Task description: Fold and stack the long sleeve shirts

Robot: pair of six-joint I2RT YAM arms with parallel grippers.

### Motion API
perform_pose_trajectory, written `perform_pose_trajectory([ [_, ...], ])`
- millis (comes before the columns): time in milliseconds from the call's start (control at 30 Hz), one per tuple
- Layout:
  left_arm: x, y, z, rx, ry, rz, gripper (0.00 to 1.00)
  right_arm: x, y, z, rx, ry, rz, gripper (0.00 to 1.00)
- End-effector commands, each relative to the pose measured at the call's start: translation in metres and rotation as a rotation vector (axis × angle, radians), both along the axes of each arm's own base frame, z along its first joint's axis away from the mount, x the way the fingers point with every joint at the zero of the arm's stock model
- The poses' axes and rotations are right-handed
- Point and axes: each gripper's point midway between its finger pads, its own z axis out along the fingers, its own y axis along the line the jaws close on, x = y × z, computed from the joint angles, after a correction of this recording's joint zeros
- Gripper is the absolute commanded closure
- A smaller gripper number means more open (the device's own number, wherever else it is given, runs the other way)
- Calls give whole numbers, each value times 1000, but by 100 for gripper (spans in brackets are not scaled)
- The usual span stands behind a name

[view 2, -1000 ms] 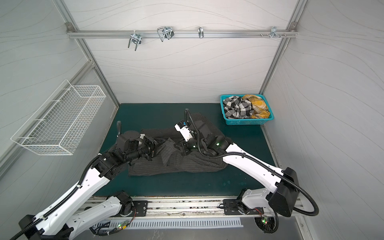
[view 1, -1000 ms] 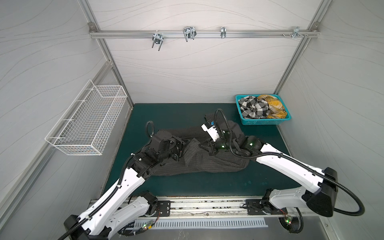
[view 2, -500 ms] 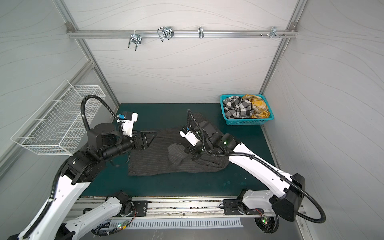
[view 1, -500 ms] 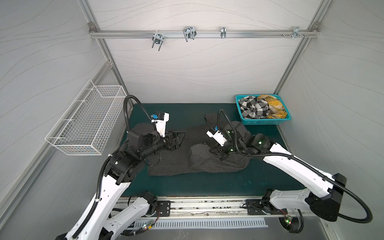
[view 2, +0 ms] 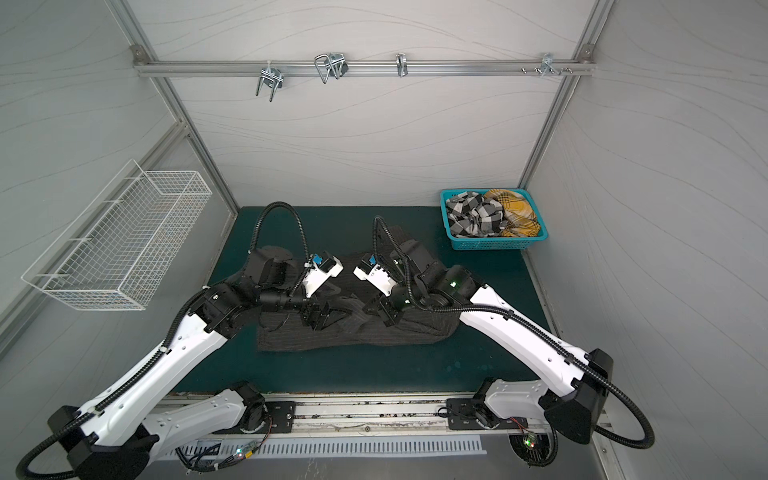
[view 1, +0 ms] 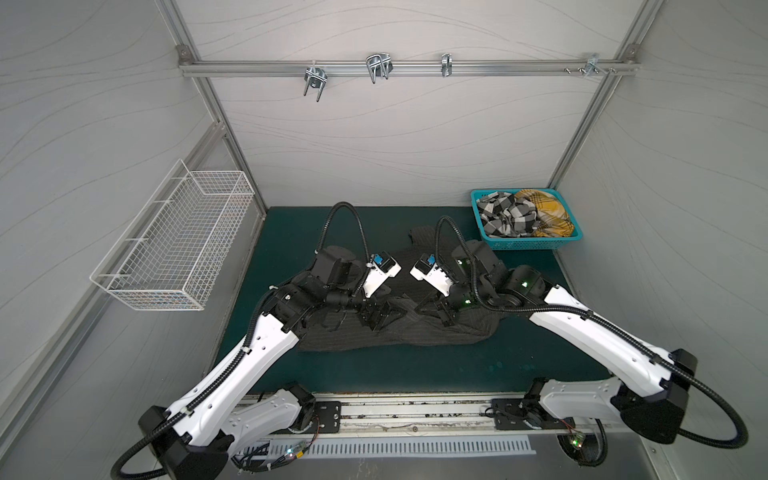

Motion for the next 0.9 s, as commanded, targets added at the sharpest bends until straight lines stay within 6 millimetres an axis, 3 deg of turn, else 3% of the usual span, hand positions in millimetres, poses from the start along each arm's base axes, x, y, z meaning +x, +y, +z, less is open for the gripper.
perform_pose_trajectory([
  [0,-7,-12,14,-19,-81,-123,21,-6,4,18,45,-12,60,100],
  [133,-6,-15,7,1,-92,-158,41,-6,5,19,38,-16,67,100],
  [167,-6,-17,6,0,-96,-165,52,-6,4,18,36,-17,64,100],
  [267,-6,-24,14,-45,-104,-170,100,-5,4,17,34,-12,57,100],
  [333,-1,-29,23,-93,-123,-137,100,4,3,15,19,-33,6,100],
  [367,10,-28,28,-114,-124,-57,100,19,-2,10,-14,-72,-76,89],
  [400,26,-26,32,-130,-130,49,100,37,-10,6,-51,-117,-181,70],
  [467,69,-3,48,-156,-158,373,100,88,-50,-9,-152,-177,-527,29],
  [500,87,15,55,-164,-159,544,100,101,-70,-17,-170,-132,-643,23],
  [567,99,41,77,-182,-172,726,100,114,-114,-50,-185,71,-864,20],
  [667,98,55,104,-285,-167,820,100,105,-157,-107,-169,373,-1053,24],
  [767,92,65,124,-371,-160,864,100,97,-188,-146,-114,576,-1169,37],
  [867,89,85,140,-440,-168,959,100,106,-201,-166,16,729,-1186,47],
])
